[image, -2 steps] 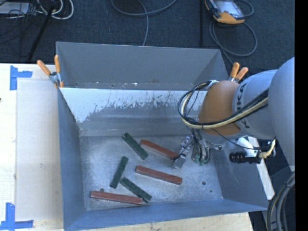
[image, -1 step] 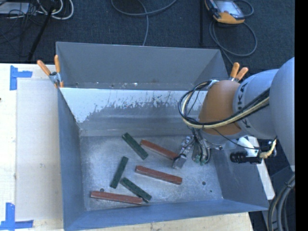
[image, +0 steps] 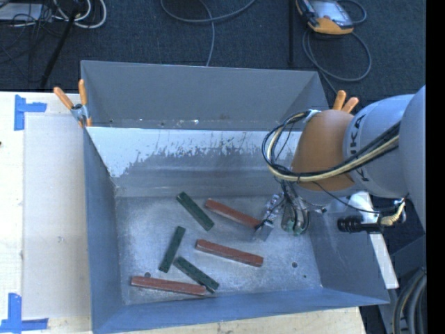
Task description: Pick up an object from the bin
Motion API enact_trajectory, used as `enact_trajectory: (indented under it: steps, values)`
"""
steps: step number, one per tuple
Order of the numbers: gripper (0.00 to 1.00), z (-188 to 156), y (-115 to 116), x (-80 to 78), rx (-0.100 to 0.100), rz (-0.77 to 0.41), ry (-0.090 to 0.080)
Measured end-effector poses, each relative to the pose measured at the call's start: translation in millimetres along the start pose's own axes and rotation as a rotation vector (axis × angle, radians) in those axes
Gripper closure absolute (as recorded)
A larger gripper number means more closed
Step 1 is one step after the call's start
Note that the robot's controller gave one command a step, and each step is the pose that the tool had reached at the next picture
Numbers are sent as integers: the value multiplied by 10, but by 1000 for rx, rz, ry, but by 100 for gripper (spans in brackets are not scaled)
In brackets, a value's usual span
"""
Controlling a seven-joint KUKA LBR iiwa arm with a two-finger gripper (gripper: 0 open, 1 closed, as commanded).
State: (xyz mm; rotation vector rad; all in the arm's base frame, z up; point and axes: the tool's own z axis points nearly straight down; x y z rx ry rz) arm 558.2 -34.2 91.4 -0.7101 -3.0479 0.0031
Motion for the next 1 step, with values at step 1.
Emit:
enact_trajectory:
  steps: [1]
  values:
    - [100,-182,8,-25,-4,-1,-11]
